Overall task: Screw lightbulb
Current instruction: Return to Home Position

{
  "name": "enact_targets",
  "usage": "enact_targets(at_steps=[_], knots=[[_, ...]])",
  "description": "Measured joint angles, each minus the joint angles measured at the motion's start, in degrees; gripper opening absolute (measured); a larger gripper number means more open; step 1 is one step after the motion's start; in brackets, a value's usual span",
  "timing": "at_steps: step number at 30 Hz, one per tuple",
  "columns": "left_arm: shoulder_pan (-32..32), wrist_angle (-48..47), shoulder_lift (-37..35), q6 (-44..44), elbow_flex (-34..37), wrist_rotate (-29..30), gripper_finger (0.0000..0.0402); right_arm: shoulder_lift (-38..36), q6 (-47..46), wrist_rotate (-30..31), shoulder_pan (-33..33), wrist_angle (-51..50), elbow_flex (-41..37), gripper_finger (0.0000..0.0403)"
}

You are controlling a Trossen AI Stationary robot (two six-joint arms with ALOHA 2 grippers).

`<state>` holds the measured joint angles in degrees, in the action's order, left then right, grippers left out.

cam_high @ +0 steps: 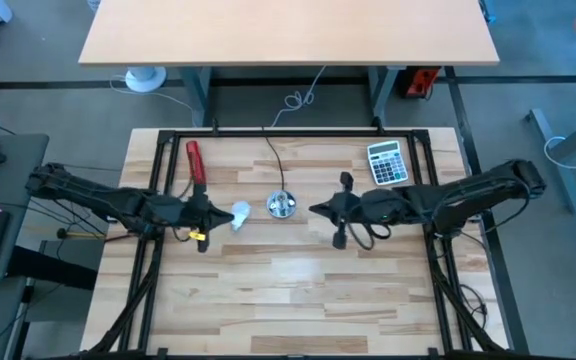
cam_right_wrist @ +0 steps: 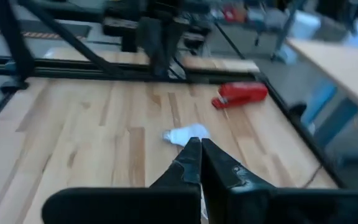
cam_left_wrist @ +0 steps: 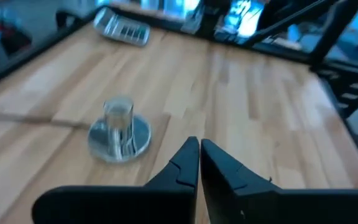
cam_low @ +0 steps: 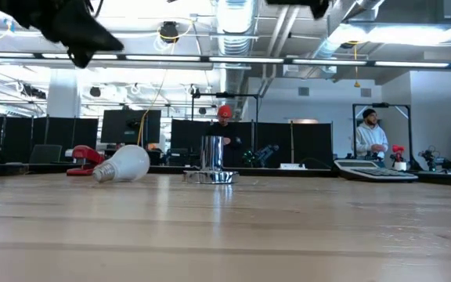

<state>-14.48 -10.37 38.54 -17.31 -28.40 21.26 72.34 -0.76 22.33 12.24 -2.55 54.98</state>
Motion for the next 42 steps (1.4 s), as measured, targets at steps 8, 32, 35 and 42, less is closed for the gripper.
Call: enact_targets(at_steps=[8,32,35,42], knots=[[-2.3,-0.1,-11.2,9.5,0.0,3.9,0.0001,-9.1,5.8,-0.5,3.5,0.0,-0.7,0.0005],[-2.3,2.5,-26.9,17.7,6.6,2.6,0.0,-36.1,-0.1,-24.5,-9.1,23.1,-30.9,0.0007],[-2.3,4.4,-27.9,17.7,7.7,0.5,0.0,-36.0,-0.7,-27.8,-12.0,21.7,-30.9,0.0008],[-2.3,4.8,-33.8,18.6,11.2,0.2,0.0,-37.1,-2.3,-32.5,-18.8,20.0,-33.5,0.0008]])
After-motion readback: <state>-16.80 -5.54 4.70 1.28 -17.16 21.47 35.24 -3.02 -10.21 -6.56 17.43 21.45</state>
